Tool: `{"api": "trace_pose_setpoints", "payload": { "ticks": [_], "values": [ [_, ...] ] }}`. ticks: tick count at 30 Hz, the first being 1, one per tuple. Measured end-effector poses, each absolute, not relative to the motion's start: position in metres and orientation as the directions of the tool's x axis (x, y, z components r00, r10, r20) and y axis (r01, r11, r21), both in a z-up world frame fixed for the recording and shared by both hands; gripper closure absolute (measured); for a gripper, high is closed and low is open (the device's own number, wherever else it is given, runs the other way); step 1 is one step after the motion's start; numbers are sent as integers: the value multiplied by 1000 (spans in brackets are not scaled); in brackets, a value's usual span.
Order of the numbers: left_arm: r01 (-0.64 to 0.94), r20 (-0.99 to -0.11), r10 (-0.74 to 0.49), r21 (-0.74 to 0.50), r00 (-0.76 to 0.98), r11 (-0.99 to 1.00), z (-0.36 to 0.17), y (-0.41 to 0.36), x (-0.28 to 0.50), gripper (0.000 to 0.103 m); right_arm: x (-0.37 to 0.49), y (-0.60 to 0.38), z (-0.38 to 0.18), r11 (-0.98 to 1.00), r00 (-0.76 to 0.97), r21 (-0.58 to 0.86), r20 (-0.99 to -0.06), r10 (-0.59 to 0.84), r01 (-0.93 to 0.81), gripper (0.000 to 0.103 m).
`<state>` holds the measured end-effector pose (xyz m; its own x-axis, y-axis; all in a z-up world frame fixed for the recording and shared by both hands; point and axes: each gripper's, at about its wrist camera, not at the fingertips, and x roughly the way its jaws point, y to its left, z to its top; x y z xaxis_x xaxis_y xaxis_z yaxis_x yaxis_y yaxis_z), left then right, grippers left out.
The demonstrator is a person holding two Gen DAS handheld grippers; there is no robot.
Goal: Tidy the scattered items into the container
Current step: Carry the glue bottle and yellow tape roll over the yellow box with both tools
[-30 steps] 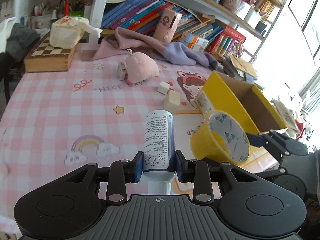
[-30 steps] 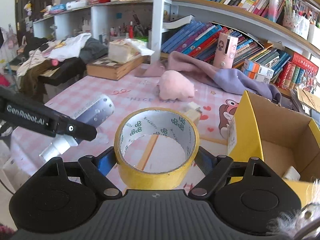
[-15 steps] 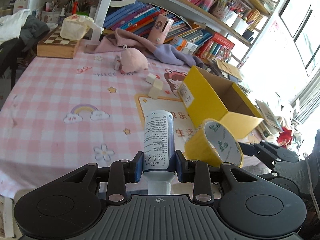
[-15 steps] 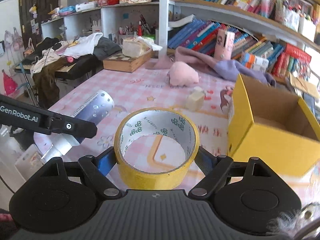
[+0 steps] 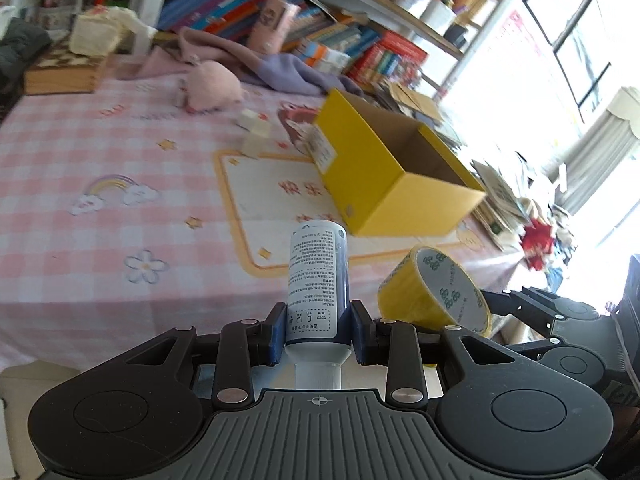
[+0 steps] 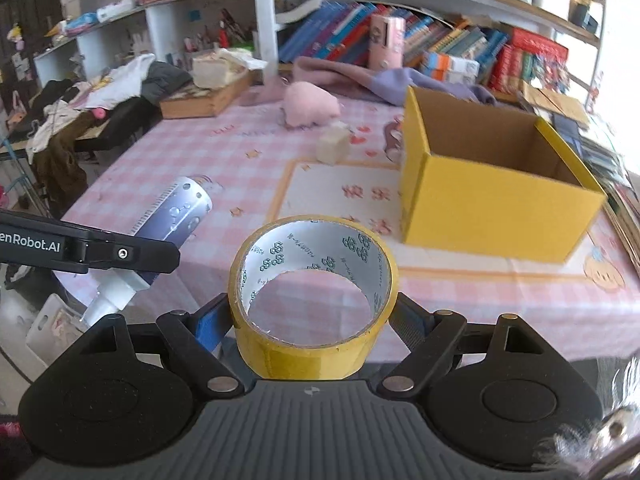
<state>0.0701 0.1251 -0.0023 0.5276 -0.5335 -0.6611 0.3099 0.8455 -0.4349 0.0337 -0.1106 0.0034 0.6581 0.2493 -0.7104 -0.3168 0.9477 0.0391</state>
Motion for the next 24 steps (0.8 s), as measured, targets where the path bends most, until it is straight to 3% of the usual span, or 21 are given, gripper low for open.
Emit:
{"api": "trace_pose_setpoints", "payload": {
  "ticks": [24],
  "values": [
    [556, -635, -694, -459, 340, 693, -5, 36, 92, 72, 8, -189, -2, 1000, 660, 23, -751, 6, 18, 20]
  ]
}}
